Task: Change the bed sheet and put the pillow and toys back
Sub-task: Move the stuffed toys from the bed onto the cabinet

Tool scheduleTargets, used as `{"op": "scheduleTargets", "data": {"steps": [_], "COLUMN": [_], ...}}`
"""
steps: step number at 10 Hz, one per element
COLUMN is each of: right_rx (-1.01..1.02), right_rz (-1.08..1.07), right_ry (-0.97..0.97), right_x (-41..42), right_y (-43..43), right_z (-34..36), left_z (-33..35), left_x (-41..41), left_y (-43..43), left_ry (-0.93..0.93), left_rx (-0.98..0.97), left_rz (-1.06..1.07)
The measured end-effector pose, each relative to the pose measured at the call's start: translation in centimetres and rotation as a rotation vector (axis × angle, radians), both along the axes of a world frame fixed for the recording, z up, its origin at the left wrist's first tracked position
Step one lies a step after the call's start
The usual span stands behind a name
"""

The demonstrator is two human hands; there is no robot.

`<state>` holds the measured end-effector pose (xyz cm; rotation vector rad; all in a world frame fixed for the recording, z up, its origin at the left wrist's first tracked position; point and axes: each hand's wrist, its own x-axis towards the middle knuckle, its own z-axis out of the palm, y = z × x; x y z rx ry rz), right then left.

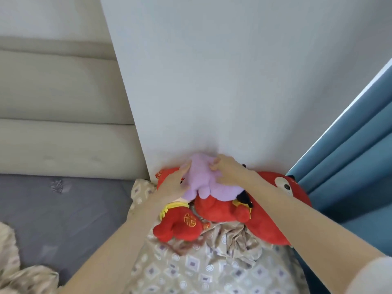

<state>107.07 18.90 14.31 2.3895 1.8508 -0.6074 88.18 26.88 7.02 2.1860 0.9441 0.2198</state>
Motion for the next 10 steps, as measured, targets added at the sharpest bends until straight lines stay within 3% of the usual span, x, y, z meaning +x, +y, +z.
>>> {"op": "scheduleTargets", "data": {"steps": [2,3,4,5,7,10], "right_rx": [0.034,0.093,0.089,0.163,0.314,0.402], "right_rz": [0.007,-0.001,-0.051,-0.053,0.063,0.439], "right_ry": [-0.074,-0.072,-0.085,-0.08,-0.036,0.094], "right_x": [-0.5,-0.9,-1.6,-2.9,-6.4,-13.3], "right_y": [0.2,-0.2,-0.4,0.0,1.0,-0.4], "right_z": [0.8,2.5,4.3,6.3,10.0,11.3], "left_z": [1.9,3.3,5.0,7.1,9.2,11.1], "left_x": [1.4,0.5,-1.6,-3.3,-7.1,-15.9], "left_y": [-1.6,-0.9,0.4,0.2,-0.3,-7.7], "left_ry": [0.14,0.093,-0.027,-0.099,-0.213,-0.35], "left_rx": [0.256,0.257,-0.03,-0.053,-0.112,-0.032], "left_rz": [0.29,0.209,0.014,0.09,0.34,0.786]}}
